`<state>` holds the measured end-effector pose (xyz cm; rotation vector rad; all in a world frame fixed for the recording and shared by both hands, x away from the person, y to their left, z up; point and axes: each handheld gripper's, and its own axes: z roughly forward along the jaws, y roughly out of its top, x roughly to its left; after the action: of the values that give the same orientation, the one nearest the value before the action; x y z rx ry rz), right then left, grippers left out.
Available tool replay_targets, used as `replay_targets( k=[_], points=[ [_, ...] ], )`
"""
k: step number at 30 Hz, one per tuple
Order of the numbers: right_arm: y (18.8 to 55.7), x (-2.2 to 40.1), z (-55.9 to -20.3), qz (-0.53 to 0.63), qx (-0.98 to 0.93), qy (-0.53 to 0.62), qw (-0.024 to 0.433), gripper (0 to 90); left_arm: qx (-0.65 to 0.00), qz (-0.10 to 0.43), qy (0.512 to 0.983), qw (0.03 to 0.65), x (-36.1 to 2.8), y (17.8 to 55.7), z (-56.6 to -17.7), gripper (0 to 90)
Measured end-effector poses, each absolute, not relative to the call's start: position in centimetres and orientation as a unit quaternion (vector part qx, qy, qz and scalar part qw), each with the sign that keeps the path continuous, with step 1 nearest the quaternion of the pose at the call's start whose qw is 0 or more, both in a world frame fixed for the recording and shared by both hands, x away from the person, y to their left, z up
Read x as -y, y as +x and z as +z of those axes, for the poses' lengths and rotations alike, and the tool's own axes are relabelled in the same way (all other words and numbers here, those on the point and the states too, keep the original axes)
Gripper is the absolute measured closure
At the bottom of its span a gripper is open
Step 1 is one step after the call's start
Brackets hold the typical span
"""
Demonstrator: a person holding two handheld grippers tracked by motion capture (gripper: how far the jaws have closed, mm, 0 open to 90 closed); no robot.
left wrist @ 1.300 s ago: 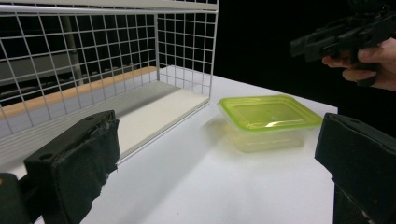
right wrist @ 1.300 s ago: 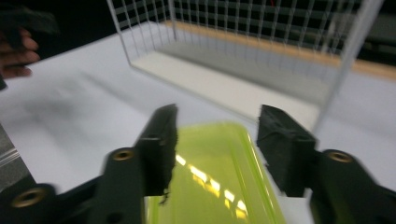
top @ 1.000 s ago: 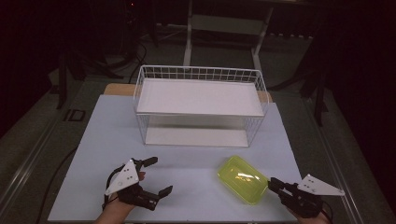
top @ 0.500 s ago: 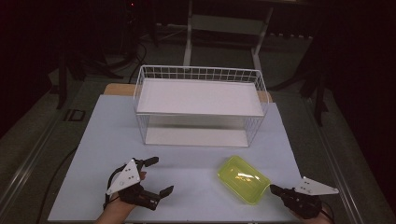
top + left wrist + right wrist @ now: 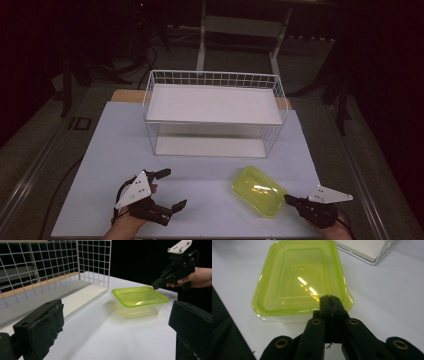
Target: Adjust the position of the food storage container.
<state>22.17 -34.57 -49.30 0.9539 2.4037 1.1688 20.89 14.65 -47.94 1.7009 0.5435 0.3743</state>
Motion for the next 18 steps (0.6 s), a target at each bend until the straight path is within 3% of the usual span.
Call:
replay_targets(
  k=[18],
  points=[
    [25.7, 31.9, -49.4, 0.408, -0.845, 0.31, 0.156, 90.0, -0.236, 0.156, 0.741, 0.609, -14.4, 20.9, -48.2, 0.4]
  ],
)
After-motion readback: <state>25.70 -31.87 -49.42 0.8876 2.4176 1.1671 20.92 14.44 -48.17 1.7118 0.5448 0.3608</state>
